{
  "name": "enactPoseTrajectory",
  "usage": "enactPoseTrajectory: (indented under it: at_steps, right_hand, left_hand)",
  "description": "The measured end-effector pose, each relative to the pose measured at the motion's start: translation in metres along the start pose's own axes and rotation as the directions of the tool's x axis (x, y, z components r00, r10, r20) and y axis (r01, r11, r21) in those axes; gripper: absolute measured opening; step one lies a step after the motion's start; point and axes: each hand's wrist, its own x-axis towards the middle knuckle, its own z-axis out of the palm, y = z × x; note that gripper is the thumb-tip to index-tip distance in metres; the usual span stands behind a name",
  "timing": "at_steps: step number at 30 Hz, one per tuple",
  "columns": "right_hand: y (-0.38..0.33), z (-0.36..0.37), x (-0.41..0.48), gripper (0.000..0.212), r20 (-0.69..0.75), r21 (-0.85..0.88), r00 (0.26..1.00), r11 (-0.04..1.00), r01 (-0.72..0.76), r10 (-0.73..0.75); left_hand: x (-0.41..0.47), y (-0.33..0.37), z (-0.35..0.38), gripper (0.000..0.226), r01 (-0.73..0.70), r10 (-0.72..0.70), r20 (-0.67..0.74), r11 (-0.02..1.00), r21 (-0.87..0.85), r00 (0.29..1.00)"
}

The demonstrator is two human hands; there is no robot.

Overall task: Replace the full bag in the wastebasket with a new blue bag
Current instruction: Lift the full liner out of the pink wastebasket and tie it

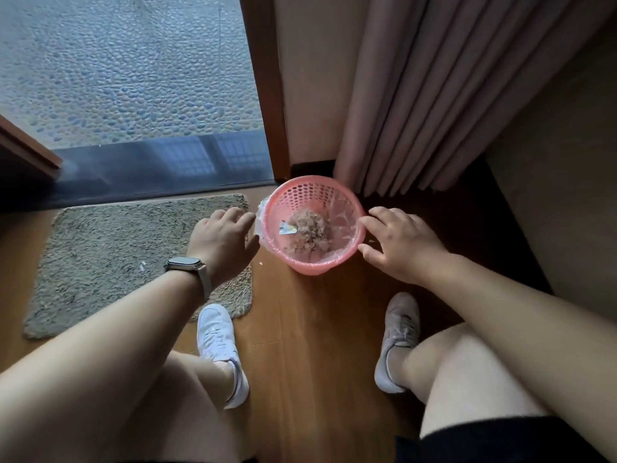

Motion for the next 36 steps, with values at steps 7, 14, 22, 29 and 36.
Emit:
enactPoseTrajectory:
  at_steps: [7, 14, 22, 29, 36]
  right_hand:
    - [0.046, 0.050, 0.080, 0.050, 0.064, 0.062, 0.996, 0.996, -0.066, 0.062]
    - [0.080, 0.110, 0.120, 0.057, 0.247, 0.144, 0.947, 0.959, -0.245, 0.205]
    - [0.090, 0.140, 0.131, 0.045, 0.388, 0.384, 0.878, 0.817, -0.430, 0.280]
    - [0.084, 0.148, 0.133, 0.019, 0.404, 0.472, 0.866, 0.744, -0.473, 0.294]
    - [0.074, 0.139, 0.130, 0.028, 0.351, 0.451, 0.893, 0.785, -0.425, 0.282]
  left_hand:
    - [0.066, -0.022, 0.073, 0.046, 0.194, -0.183, 0.086, 0.969, -0.150, 0.979]
    - [0.112, -0.032, 0.115, 0.047, 0.273, -0.198, 0.240, 0.900, -0.340, 0.950]
    - [0.126, -0.026, 0.139, 0.033, 0.484, -0.277, 0.425, 0.699, -0.526, 0.862]
    - [0.128, -0.026, 0.136, 0.015, 0.509, -0.360, 0.364, 0.673, -0.536, 0.859]
    - [0.119, -0.026, 0.122, 0.012, 0.362, -0.287, 0.236, 0.844, -0.396, 0.928]
